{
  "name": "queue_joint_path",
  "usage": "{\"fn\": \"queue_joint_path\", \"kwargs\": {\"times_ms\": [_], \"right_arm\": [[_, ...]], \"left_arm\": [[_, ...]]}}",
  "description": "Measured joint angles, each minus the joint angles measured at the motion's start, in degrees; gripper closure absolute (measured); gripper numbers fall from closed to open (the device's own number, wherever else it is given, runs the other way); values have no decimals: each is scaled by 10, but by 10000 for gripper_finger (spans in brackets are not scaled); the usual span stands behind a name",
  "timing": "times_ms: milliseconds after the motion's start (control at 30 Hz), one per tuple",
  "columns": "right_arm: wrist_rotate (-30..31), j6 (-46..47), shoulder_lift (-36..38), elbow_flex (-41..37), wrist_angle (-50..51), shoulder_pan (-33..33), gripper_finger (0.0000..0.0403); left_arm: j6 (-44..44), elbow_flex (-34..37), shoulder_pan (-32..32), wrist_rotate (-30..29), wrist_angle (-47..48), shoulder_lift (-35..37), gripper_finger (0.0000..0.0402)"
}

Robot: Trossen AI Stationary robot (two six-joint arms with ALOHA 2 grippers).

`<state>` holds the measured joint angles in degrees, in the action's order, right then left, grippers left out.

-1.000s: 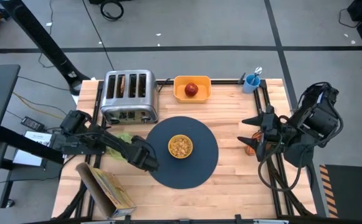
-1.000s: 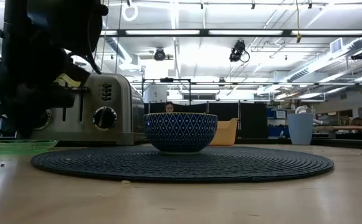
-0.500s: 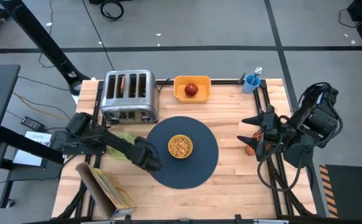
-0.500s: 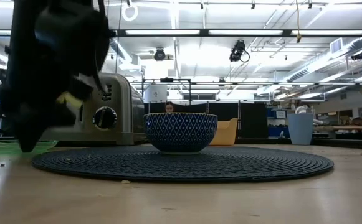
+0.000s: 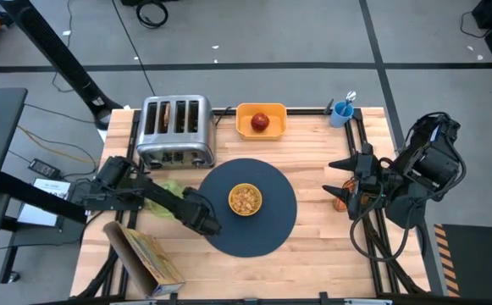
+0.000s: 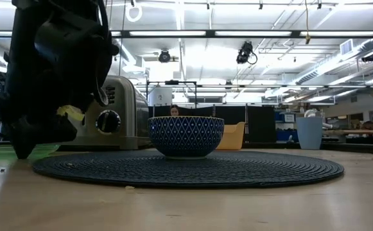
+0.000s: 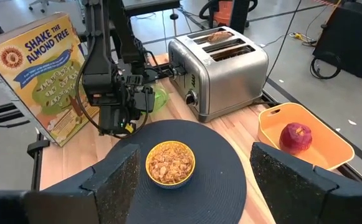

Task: Arrange a breakfast setting
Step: Put the green plate on the blue table mat

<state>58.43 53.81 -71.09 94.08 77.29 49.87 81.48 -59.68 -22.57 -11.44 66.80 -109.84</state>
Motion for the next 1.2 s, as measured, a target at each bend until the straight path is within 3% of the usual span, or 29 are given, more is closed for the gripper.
{"fn": "queue_joint_path", "kwargs": {"times_ms": [233,467,700,900,1067,1200], "right_arm": [[0,-15,0,0,0,0,96],[-1,-30,2,0,0,0,96],[0,-34,18,0,0,0,96],[0,-45,31,0,0,0,96],[0,-47,39,0,0,0,96],[0,-40,40,0,0,0,96]], "left_arm": [[3,2,0,5,-1,-2,391],[2,-8,-3,14,10,-2,392],[-8,-93,-31,-31,77,-2,394],[-171,-181,-83,-84,133,-1,395],[-324,-218,-137,-88,130,-1,396],[-391,-229,-180,-89,126,-1,396]]}}
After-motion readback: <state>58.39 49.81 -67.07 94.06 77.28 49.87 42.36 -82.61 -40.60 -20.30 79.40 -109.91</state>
